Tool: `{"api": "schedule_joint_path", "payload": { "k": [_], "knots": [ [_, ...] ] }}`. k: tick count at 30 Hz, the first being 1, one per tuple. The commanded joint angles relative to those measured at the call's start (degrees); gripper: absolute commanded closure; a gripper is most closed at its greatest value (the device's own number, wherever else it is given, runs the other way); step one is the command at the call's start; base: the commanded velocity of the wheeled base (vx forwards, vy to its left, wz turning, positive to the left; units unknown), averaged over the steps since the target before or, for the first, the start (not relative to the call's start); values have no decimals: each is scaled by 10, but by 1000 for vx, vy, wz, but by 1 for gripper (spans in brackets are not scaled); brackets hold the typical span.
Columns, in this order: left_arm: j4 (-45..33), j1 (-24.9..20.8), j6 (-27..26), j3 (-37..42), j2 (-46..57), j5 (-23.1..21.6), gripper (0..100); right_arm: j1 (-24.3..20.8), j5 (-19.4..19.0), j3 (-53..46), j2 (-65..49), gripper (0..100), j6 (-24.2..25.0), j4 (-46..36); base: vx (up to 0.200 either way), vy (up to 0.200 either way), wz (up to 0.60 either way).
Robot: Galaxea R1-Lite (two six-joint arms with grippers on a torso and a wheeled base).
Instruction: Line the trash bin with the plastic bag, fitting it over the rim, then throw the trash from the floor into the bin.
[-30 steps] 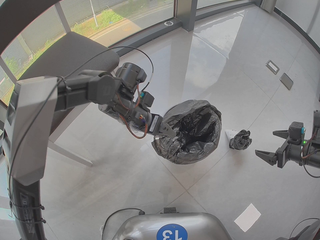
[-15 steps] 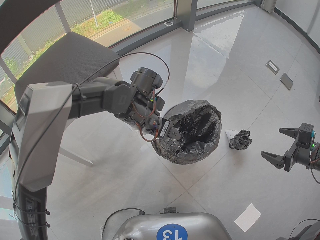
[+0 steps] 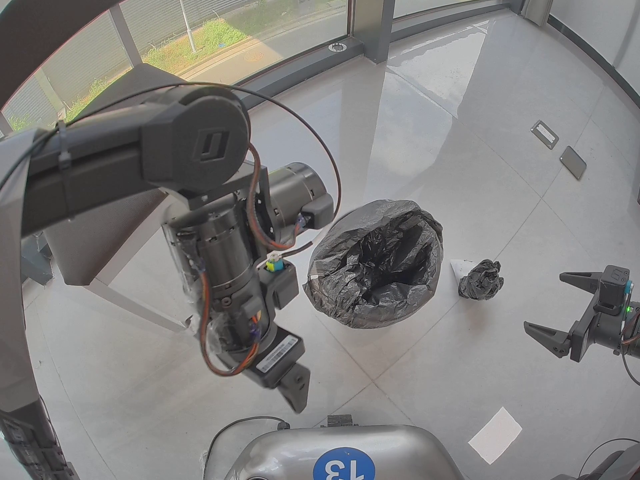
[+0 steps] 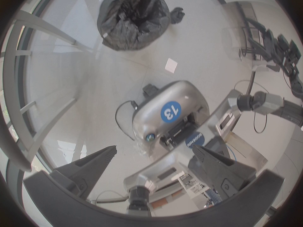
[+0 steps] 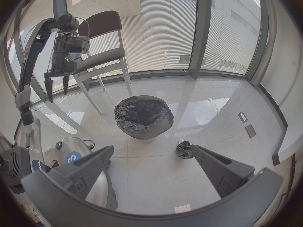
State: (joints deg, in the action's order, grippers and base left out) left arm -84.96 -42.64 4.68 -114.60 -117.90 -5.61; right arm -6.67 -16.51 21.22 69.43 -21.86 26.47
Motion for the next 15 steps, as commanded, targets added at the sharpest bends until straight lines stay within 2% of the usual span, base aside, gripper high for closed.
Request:
{"api": "schedule_joint_path", "payload": {
  "k": [1,3,9,13,15],
  "knots": [
    [37,-37,40,0,46,3,0,3,0,-36,-29,0,-5,0,0,0,0],
    [69,-30,41,0,45,4,0,4,0,-39,-32,0,-6,0,0,0,0],
    [25,-35,44,0,69,4,0,3,0,-41,-36,0,-13,-3,0,0,0],
    [139,-10,41,0,84,5,0,3,-1,-41,-36,0,-13,-2,0,0,0],
    [143,1,41,0,90,6,0,3,-1,-41,-36,0,-13,-3,0,0,0]
  ]
}}
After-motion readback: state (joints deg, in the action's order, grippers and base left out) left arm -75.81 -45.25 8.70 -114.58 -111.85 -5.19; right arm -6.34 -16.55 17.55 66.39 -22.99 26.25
